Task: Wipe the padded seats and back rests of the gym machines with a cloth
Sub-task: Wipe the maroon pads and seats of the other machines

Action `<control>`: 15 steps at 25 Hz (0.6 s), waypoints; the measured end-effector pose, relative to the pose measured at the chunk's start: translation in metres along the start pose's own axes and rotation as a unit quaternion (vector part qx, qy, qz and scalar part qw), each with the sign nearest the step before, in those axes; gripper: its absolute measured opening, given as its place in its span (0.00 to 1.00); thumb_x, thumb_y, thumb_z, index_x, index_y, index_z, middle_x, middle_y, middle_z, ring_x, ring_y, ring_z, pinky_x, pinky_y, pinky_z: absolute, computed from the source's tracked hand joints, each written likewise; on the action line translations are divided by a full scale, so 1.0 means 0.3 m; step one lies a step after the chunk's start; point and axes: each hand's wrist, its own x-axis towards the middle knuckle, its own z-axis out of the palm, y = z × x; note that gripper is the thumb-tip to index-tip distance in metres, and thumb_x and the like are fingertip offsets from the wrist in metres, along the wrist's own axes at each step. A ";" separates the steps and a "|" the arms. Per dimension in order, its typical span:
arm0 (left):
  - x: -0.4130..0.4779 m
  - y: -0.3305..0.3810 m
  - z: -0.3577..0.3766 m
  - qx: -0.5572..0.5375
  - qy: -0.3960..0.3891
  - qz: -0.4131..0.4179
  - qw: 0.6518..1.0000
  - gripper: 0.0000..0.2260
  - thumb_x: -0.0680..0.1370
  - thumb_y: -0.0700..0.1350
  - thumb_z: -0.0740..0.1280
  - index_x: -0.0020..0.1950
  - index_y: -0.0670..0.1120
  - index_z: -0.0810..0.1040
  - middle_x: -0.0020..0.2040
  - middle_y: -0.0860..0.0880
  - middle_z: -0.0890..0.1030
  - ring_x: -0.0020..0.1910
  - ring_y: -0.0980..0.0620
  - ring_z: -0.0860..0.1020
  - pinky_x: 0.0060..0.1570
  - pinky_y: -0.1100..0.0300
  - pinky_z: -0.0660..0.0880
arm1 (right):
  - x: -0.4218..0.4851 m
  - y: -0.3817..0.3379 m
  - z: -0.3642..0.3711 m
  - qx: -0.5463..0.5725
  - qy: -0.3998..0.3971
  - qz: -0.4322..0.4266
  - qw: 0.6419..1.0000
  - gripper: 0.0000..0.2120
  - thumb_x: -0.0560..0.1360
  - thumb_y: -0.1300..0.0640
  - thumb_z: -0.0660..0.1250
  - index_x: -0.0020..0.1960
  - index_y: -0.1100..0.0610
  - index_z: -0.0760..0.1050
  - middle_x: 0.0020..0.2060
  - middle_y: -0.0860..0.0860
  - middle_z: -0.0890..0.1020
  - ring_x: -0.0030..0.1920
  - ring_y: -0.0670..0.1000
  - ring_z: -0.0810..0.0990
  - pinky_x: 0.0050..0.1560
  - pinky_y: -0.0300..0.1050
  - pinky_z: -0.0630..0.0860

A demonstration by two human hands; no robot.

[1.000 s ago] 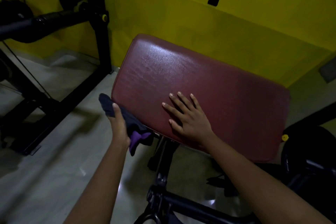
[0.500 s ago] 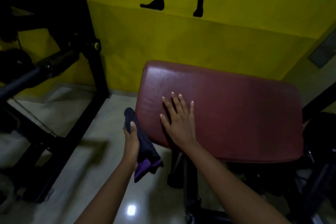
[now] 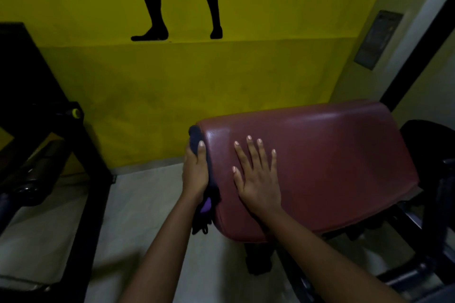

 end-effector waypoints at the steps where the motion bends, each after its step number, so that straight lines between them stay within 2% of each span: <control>1: 0.056 0.031 0.001 0.003 -0.003 -0.007 1.000 0.26 0.81 0.58 0.52 0.75 0.47 0.58 0.72 0.44 0.68 0.69 0.44 0.69 0.67 0.48 0.67 | -0.006 0.001 -0.002 -0.001 -0.002 -0.001 1.000 0.25 0.79 0.45 0.48 0.75 0.49 0.54 0.75 0.53 0.58 0.75 0.53 0.54 0.72 0.60 0.50; 4: 0.138 0.081 -0.002 -0.007 -0.007 -0.048 0.999 0.24 0.81 0.56 0.52 0.75 0.46 0.58 0.70 0.41 0.69 0.66 0.42 0.70 0.59 0.54 0.69 | 0.000 -0.004 -0.005 0.001 -0.005 0.006 1.000 0.26 0.79 0.45 0.49 0.75 0.47 0.54 0.75 0.52 0.58 0.75 0.53 0.53 0.72 0.59 0.50; 7: 0.053 0.041 -0.001 0.008 0.006 -0.034 0.999 0.25 0.81 0.58 0.51 0.75 0.49 0.58 0.71 0.44 0.69 0.68 0.43 0.69 0.66 0.50 0.67 | -0.002 -0.004 -0.013 0.002 -0.011 0.010 1.000 0.26 0.78 0.44 0.49 0.75 0.46 0.52 0.75 0.51 0.57 0.75 0.52 0.53 0.73 0.58 0.48; 10: -0.082 -0.057 -0.006 0.023 0.012 -0.047 0.999 0.28 0.79 0.63 0.50 0.75 0.51 0.57 0.72 0.45 0.68 0.68 0.43 0.69 0.67 0.45 0.66 | 0.000 -0.007 -0.023 0.005 -0.016 0.006 1.000 0.26 0.78 0.44 0.49 0.75 0.46 0.53 0.75 0.52 0.58 0.75 0.51 0.52 0.73 0.57 0.47; 15: -0.308 -0.133 -0.019 0.028 0.001 -0.060 0.998 0.28 0.78 0.60 0.51 0.76 0.51 0.56 0.73 0.47 0.66 0.70 0.46 0.67 0.69 0.49 0.65 | 0.004 -0.004 -0.033 0.019 -0.030 0.006 0.999 0.26 0.78 0.44 0.48 0.75 0.47 0.53 0.75 0.51 0.57 0.75 0.51 0.50 0.73 0.56 0.44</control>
